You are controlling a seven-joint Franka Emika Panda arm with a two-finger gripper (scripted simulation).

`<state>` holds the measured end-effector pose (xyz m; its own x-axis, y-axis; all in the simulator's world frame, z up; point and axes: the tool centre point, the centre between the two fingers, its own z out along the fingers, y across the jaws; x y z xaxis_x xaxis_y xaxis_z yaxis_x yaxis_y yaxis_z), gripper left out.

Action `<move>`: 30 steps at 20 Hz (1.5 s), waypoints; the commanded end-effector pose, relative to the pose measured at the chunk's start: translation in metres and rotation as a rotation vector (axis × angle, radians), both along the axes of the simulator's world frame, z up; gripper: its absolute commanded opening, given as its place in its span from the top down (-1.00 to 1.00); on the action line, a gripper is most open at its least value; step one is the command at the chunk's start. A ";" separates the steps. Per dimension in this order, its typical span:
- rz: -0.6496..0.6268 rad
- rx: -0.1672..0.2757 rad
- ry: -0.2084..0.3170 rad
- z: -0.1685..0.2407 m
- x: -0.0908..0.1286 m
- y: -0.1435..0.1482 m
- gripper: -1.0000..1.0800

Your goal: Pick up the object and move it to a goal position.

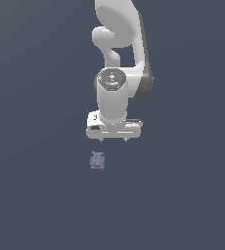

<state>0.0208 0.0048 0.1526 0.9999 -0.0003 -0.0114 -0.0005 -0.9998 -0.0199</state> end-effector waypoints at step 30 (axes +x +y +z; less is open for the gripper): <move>-0.053 -0.020 -0.010 -0.103 0.041 -0.075 -0.92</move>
